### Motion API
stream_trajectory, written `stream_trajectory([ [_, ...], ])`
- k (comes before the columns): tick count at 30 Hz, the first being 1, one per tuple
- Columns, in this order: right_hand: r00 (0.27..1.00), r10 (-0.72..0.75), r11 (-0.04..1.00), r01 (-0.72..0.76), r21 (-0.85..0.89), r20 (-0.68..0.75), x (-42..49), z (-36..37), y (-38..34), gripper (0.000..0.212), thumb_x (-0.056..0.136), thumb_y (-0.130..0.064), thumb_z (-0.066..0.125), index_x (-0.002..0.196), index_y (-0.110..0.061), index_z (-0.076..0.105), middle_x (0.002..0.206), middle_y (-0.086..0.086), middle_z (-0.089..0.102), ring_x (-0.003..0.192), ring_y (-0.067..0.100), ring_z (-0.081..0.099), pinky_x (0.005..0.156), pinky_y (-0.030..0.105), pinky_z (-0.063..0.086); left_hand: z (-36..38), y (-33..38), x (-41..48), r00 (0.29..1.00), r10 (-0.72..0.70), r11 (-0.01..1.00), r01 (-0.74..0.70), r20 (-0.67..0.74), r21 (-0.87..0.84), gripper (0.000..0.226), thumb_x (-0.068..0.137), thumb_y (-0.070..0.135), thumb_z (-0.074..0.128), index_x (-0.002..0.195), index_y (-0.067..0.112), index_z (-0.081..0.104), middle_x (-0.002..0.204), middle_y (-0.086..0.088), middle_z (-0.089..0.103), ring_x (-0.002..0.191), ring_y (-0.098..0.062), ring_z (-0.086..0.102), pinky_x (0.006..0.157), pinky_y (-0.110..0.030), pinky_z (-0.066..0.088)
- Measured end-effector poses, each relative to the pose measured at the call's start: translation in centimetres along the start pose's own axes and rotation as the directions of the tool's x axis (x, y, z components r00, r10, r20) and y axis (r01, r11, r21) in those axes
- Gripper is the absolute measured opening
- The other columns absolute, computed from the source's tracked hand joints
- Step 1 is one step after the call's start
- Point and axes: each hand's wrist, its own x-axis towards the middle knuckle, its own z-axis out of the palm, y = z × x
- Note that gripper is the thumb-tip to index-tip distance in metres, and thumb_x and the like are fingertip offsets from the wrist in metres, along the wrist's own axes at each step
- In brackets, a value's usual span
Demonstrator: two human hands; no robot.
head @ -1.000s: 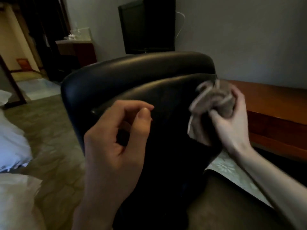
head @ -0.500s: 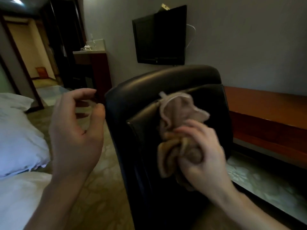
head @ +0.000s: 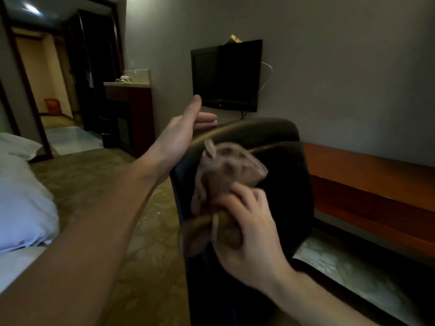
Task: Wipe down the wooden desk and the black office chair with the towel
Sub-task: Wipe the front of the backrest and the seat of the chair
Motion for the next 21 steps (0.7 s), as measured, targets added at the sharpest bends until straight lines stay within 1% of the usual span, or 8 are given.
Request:
stream_trajectory([
  [2,0.992,-0.103,0.995,0.103,0.001,0.079,-2.1,-0.5,0.2,0.040,0.075,-0.042,0.063,0.115,-0.037,0.058,0.132,-0.010,0.049,0.114,0.025,0.046,0.084,0.044,0.053,-0.3,-0.4,-0.3,0.999,-0.029,0.999,0.030,0.032,-0.035,0.080,0.083,0.086,0.032,0.117,0.028,0.074,0.120,0.011,0.075,0.119,-0.008,0.066,0.116,-0.042,0.039],
  [4,0.992,-0.129,0.990,0.128,0.062,0.004,-3.0,-1.2,1.0,0.036,0.074,-0.033,0.062,0.110,-0.032,0.065,0.129,-0.012,0.054,0.114,0.021,0.050,0.090,0.038,0.050,-0.5,-0.5,-0.4,0.999,-0.025,0.999,0.026,0.021,-0.031,0.082,0.078,0.089,0.032,0.118,0.031,0.074,0.123,0.012,0.073,0.122,-0.011,0.065,0.117,-0.046,0.038],
  [8,0.944,0.118,0.985,-0.073,0.154,-0.307,-0.3,-2.5,3.4,0.052,0.072,-0.032,0.059,0.123,-0.027,0.064,0.133,-0.007,0.053,0.121,0.019,0.048,0.105,0.024,0.037,0.1,-0.2,-0.4,1.000,-0.018,1.000,0.018,-0.012,-0.012,0.078,0.076,0.088,0.036,0.112,0.032,0.077,0.123,0.010,0.074,0.121,-0.011,0.066,0.117,-0.044,0.037],
  [12,0.954,0.240,0.964,-0.212,0.163,-0.178,3.9,-1.3,3.1,0.077,0.068,-0.029,0.059,0.145,-0.032,0.051,0.148,0.000,0.045,0.135,0.026,0.040,0.115,0.039,0.036,0.6,-0.3,-0.4,0.998,-0.044,0.999,0.043,-0.043,-0.023,0.073,0.090,0.078,0.034,0.120,0.024,0.073,0.123,0.006,0.074,0.117,-0.011,0.068,0.115,-0.041,0.042],
  [15,0.974,0.127,0.992,-0.127,0.010,-0.185,0.5,1.9,1.8,0.063,0.067,-0.036,0.059,0.130,-0.038,0.059,0.143,0.000,0.047,0.124,0.032,0.046,0.096,0.045,0.048,0.8,-0.2,-0.8,0.995,-0.094,0.995,0.092,-0.040,-0.047,0.066,0.102,0.068,0.028,0.125,0.024,0.070,0.124,0.003,0.074,0.115,-0.016,0.069,0.113,-0.044,0.044],
  [17,0.977,0.075,0.996,-0.063,0.066,-0.199,-4.8,4.4,2.3,0.047,0.072,-0.047,0.066,0.119,-0.047,0.060,0.138,-0.012,0.048,0.121,0.022,0.047,0.092,0.038,0.045,0.9,0.0,-1.0,0.995,-0.099,0.995,0.098,-0.032,-0.031,0.064,0.102,0.066,0.026,0.125,0.026,0.071,0.122,0.003,0.075,0.112,-0.017,0.071,0.109,-0.042,0.047],
  [19,0.974,0.215,0.955,-0.194,0.226,-0.075,-9.6,6.3,3.8,0.042,0.069,-0.067,0.063,0.107,-0.078,0.049,0.134,-0.036,0.040,0.125,-0.006,0.037,0.104,0.032,0.038,0.9,0.3,-1.1,0.996,-0.085,0.996,0.085,-0.031,-0.006,0.065,0.102,0.067,0.025,0.125,0.027,0.071,0.122,0.002,0.074,0.114,-0.018,0.070,0.109,-0.042,0.047],
  [21,0.948,0.320,0.924,-0.312,0.221,0.002,-13.3,6.1,5.4,0.040,0.075,-0.069,0.056,0.101,-0.091,0.036,0.137,-0.031,0.043,0.126,-0.011,0.038,0.107,0.017,0.032,1.1,0.6,-1.0,0.998,-0.063,0.998,0.063,-0.028,0.021,0.066,0.102,0.067,0.024,0.126,0.027,0.071,0.124,0.002,0.074,0.116,-0.018,0.069,0.110,-0.042,0.046],
])
